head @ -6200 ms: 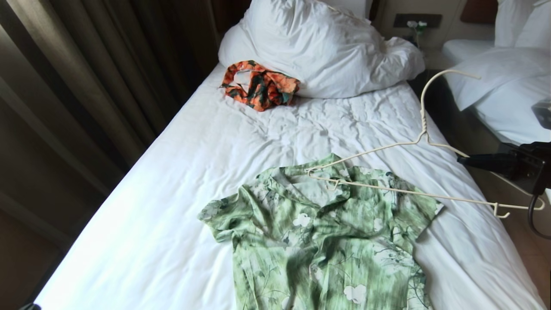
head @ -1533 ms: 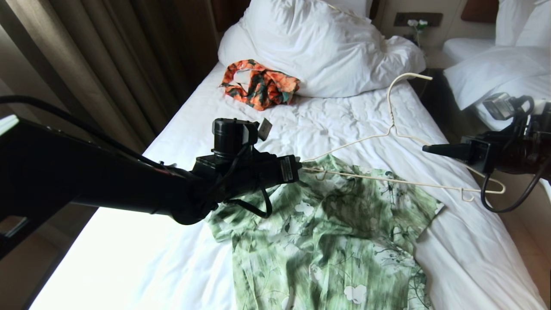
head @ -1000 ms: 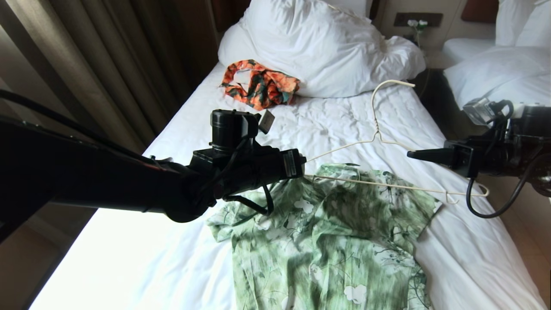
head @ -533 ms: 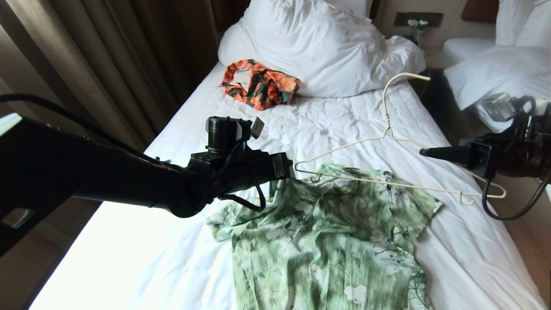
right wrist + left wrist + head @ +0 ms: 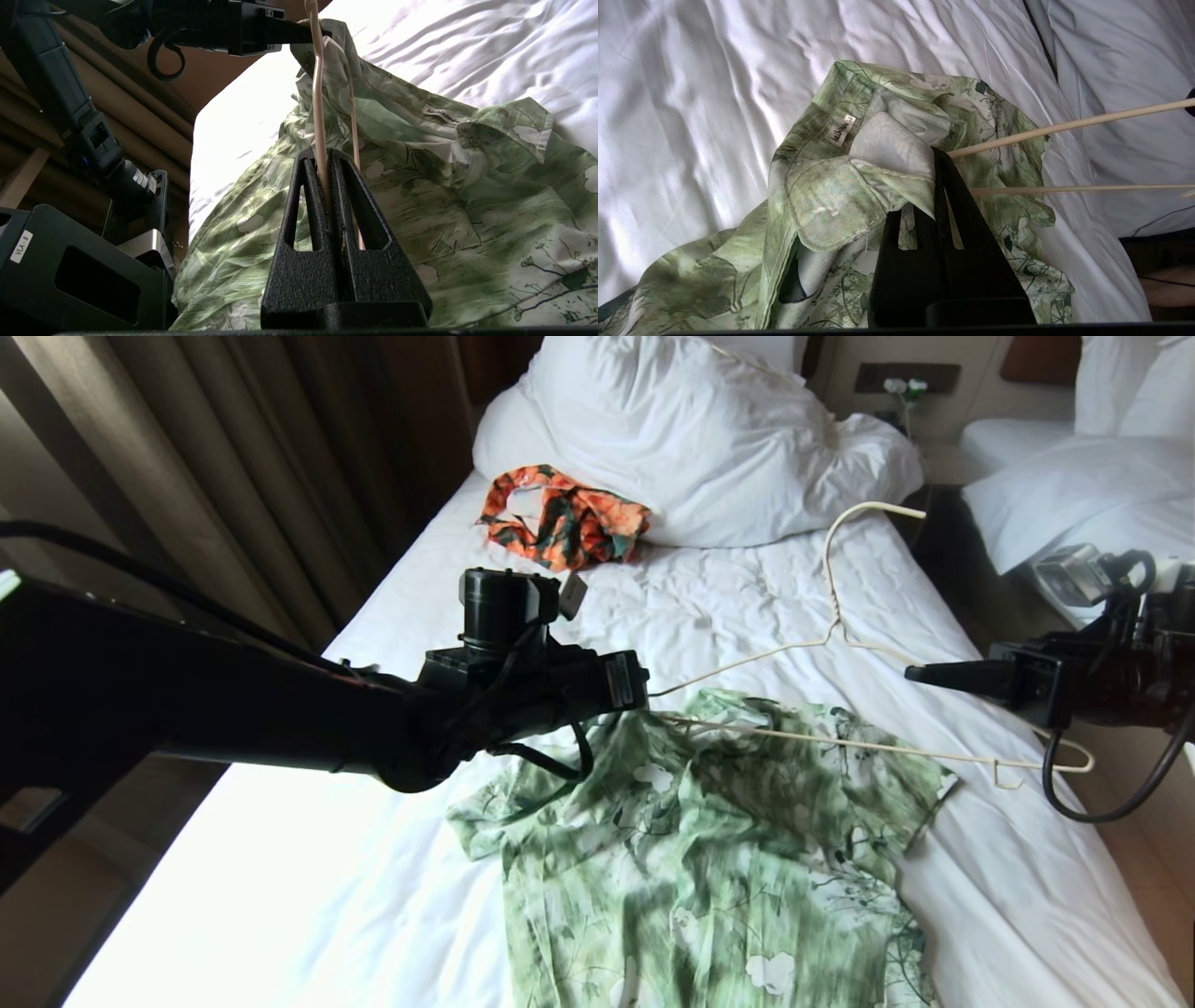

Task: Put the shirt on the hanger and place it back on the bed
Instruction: Hook one side of the shirt onto the hanger

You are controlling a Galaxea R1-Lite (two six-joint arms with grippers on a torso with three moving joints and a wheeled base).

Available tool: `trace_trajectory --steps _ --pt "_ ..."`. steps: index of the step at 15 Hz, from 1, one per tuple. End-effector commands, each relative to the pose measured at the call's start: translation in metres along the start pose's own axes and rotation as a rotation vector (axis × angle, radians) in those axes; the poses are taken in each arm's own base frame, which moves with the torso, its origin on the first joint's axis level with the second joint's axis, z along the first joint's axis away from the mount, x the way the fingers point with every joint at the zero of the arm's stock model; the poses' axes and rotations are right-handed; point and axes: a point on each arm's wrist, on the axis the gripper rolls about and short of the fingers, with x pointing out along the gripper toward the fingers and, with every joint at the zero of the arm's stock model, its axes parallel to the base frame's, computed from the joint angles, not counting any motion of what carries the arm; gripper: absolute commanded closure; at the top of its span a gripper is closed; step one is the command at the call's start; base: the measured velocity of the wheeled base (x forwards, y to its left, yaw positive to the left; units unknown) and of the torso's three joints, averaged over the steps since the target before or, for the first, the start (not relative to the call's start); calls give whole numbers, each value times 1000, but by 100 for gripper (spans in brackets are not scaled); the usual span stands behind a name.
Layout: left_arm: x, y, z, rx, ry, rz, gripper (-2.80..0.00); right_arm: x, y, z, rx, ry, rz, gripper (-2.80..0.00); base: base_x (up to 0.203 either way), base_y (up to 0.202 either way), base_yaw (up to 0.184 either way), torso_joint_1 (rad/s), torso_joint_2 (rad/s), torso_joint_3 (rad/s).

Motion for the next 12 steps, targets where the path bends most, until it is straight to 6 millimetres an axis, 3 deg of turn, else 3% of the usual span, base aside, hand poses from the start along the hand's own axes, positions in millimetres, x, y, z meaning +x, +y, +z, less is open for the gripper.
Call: trace_trajectory --steps 1,9,12 --pt "-5 -15 1 10 -9 -34 0 8 4 3 -12 5 33 0 0 0 0 0 0 0" --pt "-37 -83 14 49 -44 -206 0 35 16 7 -49 19 119 0 0 0 0 0 0 0" --pt "-60 -113 11 54 -26 -290 0 48 27 11 -109 14 164 0 0 0 0 0 0 0"
